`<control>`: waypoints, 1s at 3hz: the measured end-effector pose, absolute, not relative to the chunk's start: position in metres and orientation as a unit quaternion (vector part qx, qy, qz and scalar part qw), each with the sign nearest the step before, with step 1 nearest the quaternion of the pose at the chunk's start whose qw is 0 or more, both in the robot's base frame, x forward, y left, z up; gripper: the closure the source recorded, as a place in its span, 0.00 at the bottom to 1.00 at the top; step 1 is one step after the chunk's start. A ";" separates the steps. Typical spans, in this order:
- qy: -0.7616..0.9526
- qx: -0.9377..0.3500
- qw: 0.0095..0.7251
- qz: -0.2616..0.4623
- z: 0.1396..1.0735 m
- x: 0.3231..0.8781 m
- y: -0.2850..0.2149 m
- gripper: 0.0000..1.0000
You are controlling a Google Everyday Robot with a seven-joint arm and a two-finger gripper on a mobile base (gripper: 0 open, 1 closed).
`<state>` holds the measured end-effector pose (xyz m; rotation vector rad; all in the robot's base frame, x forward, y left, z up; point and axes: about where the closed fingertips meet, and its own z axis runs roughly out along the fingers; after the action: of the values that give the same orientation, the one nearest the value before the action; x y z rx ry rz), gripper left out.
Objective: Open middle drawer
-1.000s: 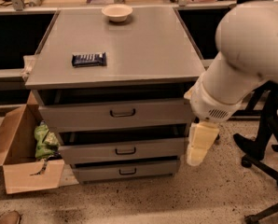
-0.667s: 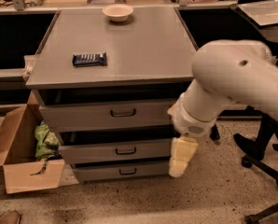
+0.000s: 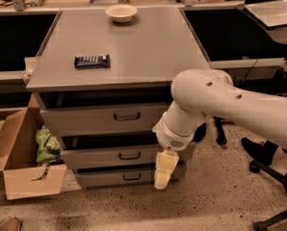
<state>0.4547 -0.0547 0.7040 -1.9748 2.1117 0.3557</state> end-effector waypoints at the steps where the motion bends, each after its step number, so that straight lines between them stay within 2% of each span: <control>1: 0.720 -0.674 0.114 0.121 0.704 0.455 -0.055 0.00; 3: 0.705 -0.688 0.136 0.104 0.596 0.490 -0.075 0.00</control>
Offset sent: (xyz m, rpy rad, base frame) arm 0.0505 -0.0299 -0.1424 0.0080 -0.0742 0.0228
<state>0.4905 -0.0749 0.5961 -1.9918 2.0431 0.3005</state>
